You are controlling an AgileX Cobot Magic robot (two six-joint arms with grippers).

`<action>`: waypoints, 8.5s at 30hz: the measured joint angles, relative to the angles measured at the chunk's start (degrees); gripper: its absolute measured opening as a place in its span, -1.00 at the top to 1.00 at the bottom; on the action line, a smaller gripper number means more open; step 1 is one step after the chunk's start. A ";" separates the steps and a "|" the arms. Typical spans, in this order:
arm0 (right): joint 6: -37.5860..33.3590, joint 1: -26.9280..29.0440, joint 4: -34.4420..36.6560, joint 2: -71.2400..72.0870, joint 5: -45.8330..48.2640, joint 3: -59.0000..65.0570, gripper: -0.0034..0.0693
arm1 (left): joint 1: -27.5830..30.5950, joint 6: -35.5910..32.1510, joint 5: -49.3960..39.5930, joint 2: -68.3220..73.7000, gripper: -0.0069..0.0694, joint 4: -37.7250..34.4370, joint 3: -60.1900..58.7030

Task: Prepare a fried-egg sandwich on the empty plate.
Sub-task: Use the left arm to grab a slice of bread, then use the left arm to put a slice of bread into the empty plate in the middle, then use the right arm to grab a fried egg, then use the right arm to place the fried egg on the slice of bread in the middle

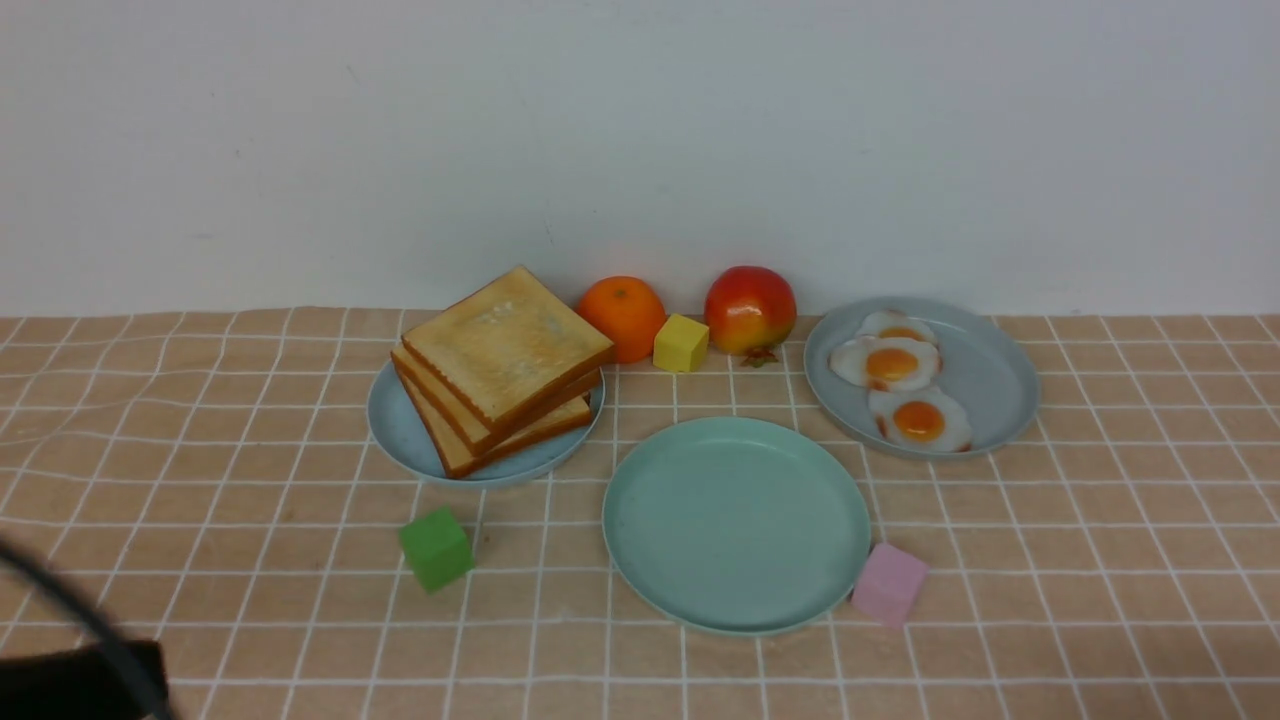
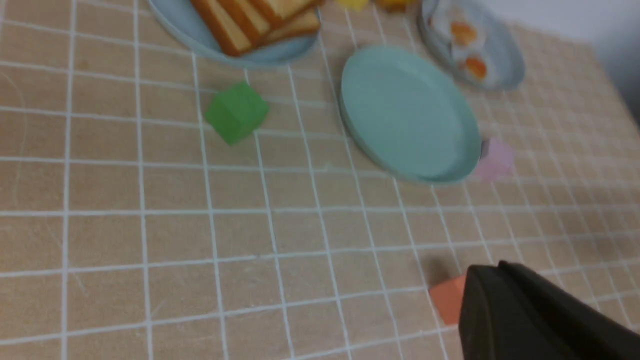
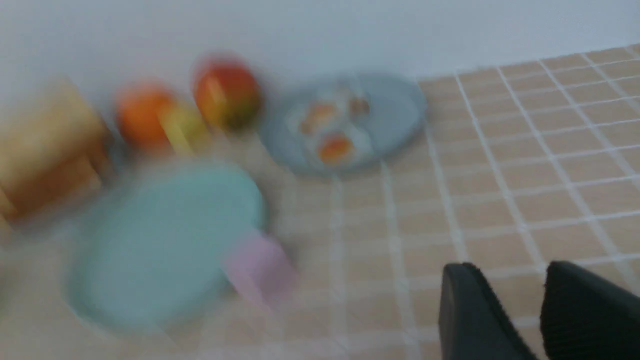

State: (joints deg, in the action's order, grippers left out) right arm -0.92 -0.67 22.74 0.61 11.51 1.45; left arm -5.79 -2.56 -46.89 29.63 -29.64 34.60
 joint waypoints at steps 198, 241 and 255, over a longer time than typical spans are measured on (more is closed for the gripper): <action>-10.10 5.14 28.98 -137.68 34.46 -112.14 0.04 | -43.48 29.69 33.03 6.96 0.85 41.80 5.25; -19.86 -7.99 27.02 -89.18 44.17 -76.13 0.70 | -43.48 29.69 20.32 21.54 0.85 43.64 5.15; -33.54 -15.35 49.82 -103.34 24.07 -64.50 0.70 | -43.48 29.71 21.77 13.73 0.85 43.14 5.15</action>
State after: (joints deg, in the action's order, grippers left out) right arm -34.46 -16.02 72.56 -102.74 35.58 -63.05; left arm -49.27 27.15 -25.11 43.36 13.50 39.75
